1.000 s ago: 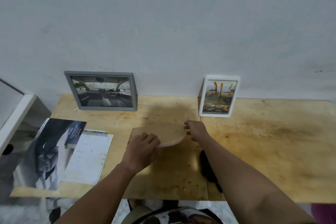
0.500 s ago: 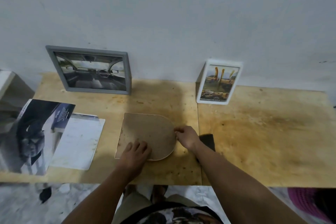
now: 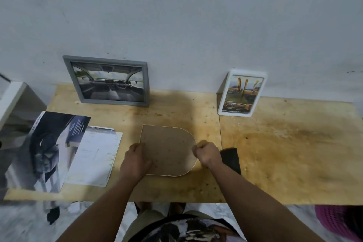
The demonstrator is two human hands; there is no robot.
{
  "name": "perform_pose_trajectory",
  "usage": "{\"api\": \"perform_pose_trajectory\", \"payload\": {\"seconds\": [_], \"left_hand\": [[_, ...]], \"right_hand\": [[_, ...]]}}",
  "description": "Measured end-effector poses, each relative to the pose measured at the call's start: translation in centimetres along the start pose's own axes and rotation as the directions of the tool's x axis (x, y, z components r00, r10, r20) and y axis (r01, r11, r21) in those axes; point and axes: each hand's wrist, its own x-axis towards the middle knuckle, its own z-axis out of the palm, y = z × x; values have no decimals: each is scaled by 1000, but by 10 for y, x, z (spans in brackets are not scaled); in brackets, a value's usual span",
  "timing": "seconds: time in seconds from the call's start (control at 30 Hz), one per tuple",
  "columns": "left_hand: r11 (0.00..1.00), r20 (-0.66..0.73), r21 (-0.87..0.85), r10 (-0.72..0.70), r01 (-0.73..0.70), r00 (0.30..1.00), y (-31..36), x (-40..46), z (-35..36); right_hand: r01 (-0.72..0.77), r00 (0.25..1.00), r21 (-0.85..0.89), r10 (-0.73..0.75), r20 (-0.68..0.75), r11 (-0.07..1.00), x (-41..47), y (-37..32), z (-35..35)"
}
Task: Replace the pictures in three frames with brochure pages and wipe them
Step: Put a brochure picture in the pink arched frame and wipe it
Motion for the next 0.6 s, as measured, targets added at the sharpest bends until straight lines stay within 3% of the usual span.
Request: {"api": "perform_pose_trajectory", "payload": {"seconds": [0.17,0.43,0.6], "left_hand": [[981,32,-179,-68,73,997,-5,9,-5],[978,96,-196,-54,72,994,-14,16,-6],[977,118,-205,-34,58,992,-21,20,-7]], "right_hand": [[-21,998,-1,21,-52,1000,-7,-4,5],[-2,999,-276,-12,-50,961,-25,-15,16],[-23,998,-285,4,-65,958,-28,-19,16]]}}
